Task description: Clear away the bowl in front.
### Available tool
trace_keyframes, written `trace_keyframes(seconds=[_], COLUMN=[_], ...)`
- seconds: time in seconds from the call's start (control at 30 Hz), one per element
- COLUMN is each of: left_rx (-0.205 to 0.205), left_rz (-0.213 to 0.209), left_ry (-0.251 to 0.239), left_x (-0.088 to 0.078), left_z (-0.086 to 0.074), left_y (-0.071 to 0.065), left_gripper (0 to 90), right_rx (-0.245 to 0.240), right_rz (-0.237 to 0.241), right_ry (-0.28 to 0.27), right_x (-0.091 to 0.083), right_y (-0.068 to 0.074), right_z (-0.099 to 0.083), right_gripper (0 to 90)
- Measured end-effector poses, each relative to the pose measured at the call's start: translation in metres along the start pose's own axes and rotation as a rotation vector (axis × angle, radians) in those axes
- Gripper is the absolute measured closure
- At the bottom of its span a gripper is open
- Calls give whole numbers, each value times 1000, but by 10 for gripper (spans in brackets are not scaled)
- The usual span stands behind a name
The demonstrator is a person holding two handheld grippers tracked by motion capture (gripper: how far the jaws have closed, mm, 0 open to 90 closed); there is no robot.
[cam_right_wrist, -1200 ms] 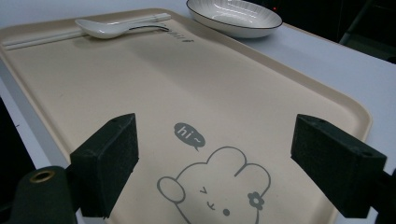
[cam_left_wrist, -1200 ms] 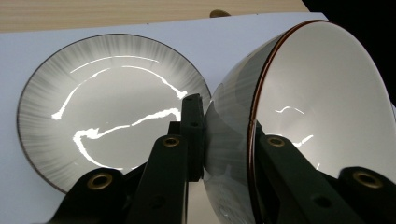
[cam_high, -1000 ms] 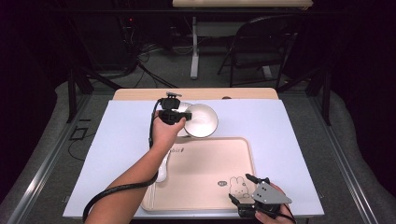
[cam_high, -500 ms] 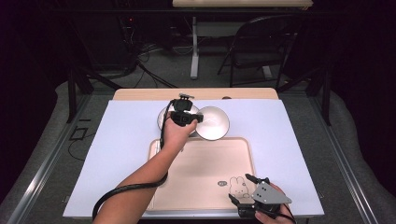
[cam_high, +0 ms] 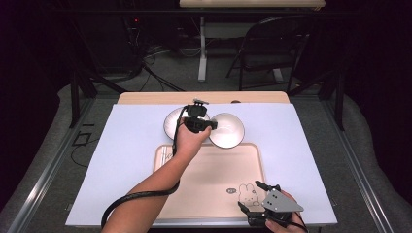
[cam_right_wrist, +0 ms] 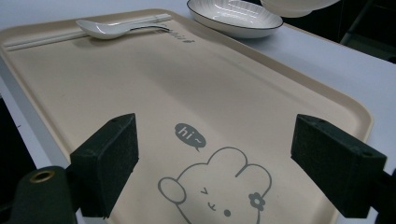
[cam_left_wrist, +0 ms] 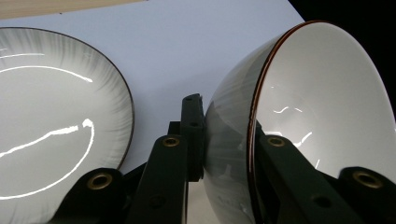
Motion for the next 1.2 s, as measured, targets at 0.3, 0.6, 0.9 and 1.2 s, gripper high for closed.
trace_keyframes(seconds=[0.3,0.6,0.9,1.2], left_rx=[-13,-30,-50,-62], left_rz=[-13,-24,-42,-67], left_ry=[24,53,80,101], left_x=[17,34,50,65], left_z=[-8,-17,-25,-32], left_y=[-10,-15,-22,-34], left_gripper=[789,789,789,788], right_rx=[0,-3,-3,-4], right_rz=[1,2,4,5], right_ry=[0,-2,-2,-3], right_x=[0,0,0,0], right_y=[0,0,1,1], right_z=[0,0,1,1], right_gripper=[144,144,144,144])
Point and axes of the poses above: each handheld gripper's, and its own axes: x roughly forward along the jaws, z roughly out of its top, y roughly to its left, the point moved 10 cm from there along x, roughly forward along the jaws, and after that the axes turned 8 degrees about z, right-handed, at the moved point
